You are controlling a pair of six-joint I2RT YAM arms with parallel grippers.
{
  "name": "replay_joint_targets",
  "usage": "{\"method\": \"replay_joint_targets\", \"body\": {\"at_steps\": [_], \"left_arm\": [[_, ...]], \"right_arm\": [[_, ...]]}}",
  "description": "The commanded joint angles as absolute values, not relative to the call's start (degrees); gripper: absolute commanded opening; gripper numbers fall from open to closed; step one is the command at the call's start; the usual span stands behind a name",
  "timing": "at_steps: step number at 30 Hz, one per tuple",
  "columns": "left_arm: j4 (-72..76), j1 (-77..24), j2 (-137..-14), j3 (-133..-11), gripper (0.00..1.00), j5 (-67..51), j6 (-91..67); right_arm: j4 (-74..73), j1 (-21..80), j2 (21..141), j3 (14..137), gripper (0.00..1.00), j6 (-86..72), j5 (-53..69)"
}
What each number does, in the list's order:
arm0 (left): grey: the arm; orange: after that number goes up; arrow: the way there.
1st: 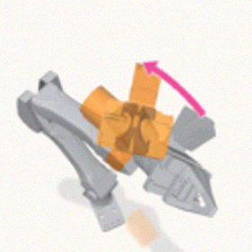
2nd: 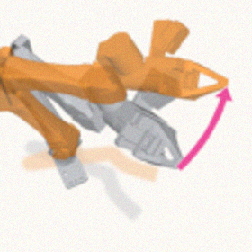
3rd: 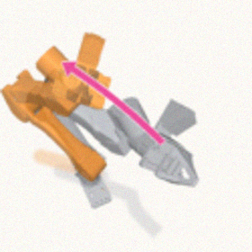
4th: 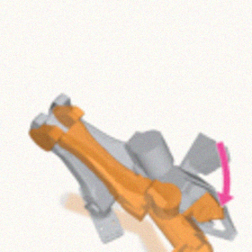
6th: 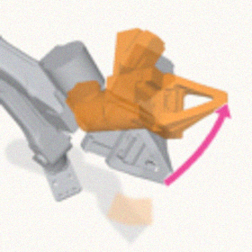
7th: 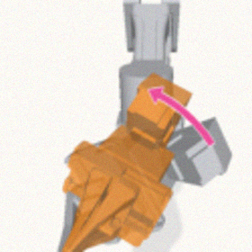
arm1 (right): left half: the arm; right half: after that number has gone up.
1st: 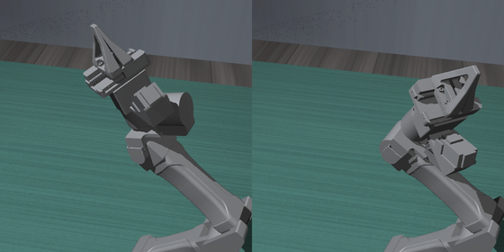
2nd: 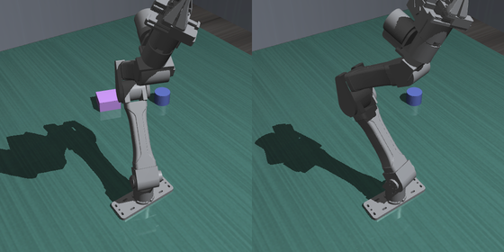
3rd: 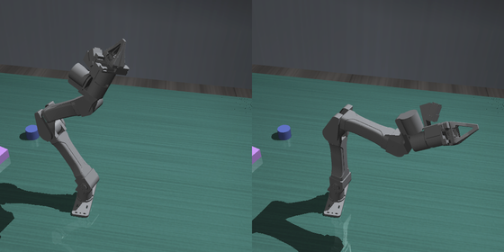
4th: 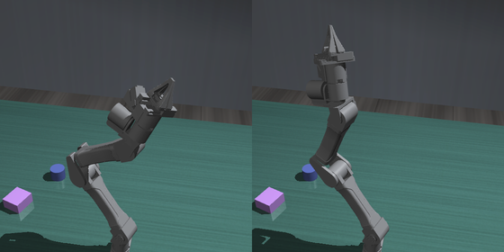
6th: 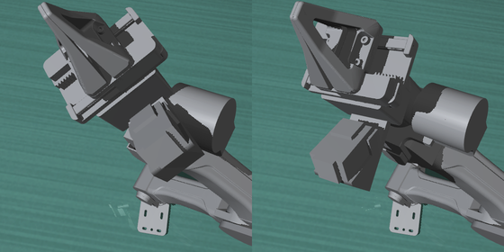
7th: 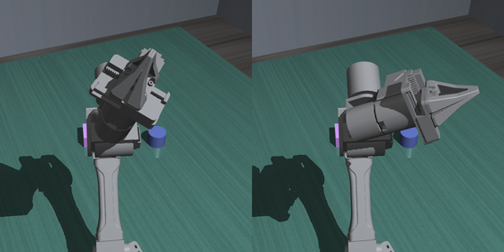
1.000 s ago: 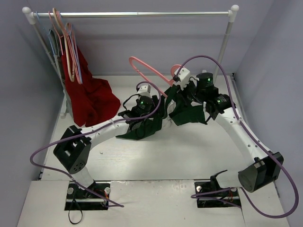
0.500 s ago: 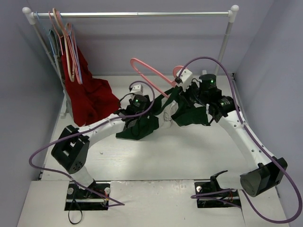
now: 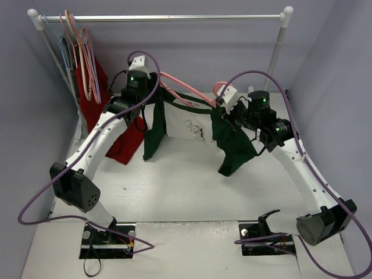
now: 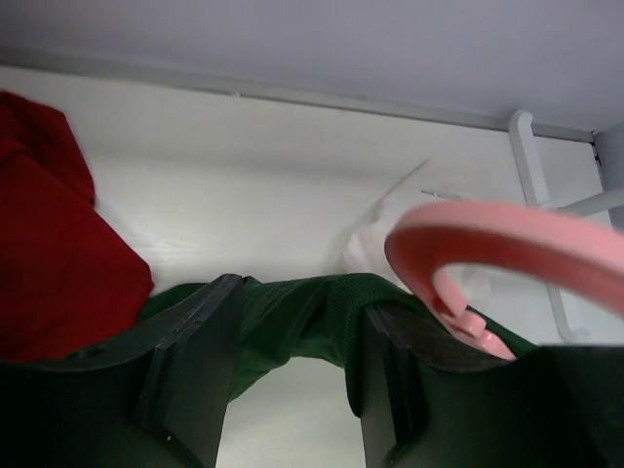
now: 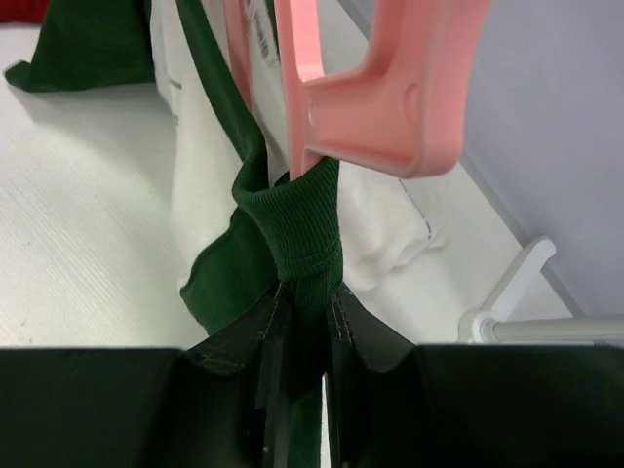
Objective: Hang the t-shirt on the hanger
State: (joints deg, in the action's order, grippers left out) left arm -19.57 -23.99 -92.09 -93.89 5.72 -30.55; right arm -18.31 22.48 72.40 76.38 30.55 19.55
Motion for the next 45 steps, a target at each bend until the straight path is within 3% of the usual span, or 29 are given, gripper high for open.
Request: {"method": "replay_joint_targets", "body": {"at_steps": [1,9,20,23,34,45], "left_arm": [[-26.87,-20.66,-93.33,-104.39,0.46,5.98,-25.67],[-34.19,-18.37,-98.52,-120.31,0.46,8.61,-20.31],[-34.54,-16.44,-101.34,-128.13,0.45,11.78,-15.82],[-34.11,-15.73,-101.43,-128.5,0.4,11.52,-15.47],[-24.44,-15.91,-93.26,-115.06,0.06,3.44,-15.55],[-25.75,-27.76,-87.36,-112.15,0.01,5.09,-9.93]], "right_arm": [[-17.93,22.24,70.14,79.37,0.0,33.13,18.81],[-18.89,22.32,69.26,77.96,0.0,34.8,18.81],[-23.64,24.78,69.43,77.43,0.0,36.21,17.93],[-25.48,25.4,69.61,77.43,0.0,35.77,17.05],[-26.37,27.15,72.5,78.22,0.0,33.4,14.42],[-16.54,28.48,79.11,82.8,0.0,31.64,14.06]]}}
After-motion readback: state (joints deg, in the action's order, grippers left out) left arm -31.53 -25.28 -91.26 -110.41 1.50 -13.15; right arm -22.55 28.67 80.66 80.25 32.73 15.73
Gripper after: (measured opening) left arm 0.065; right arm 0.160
